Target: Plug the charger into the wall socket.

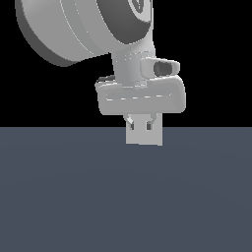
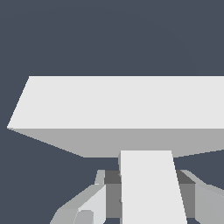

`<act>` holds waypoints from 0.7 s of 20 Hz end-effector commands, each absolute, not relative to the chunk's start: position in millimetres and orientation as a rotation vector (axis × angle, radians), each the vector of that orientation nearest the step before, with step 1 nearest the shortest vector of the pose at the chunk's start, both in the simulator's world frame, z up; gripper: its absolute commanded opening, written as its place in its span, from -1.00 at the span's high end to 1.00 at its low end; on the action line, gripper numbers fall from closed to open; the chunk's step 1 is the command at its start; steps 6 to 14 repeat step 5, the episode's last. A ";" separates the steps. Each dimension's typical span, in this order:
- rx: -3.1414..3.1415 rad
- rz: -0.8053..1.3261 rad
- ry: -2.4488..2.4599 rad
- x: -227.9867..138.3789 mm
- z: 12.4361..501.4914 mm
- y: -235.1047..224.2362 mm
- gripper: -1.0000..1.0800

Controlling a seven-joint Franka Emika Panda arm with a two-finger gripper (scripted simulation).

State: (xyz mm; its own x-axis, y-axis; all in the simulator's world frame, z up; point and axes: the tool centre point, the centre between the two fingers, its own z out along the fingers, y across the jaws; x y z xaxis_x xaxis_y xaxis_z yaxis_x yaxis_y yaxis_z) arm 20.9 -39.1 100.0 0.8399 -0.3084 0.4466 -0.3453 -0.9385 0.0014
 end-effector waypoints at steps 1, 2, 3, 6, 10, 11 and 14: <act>2.935 0.691 -0.523 23.7 100.0 -39.8 1.00; 2.935 0.691 -0.523 23.8 99.9 -39.6 1.00; 2.935 0.691 -0.523 23.4 99.9 -39.3 1.00; 2.935 0.692 -0.524 22.7 100.0 -39.2 1.00; 2.935 0.692 -0.524 22.7 100.0 -39.2 1.00; 2.935 0.692 -0.524 22.7 100.0 -39.2 1.00; 2.935 0.692 -0.524 22.7 100.0 -39.2 1.00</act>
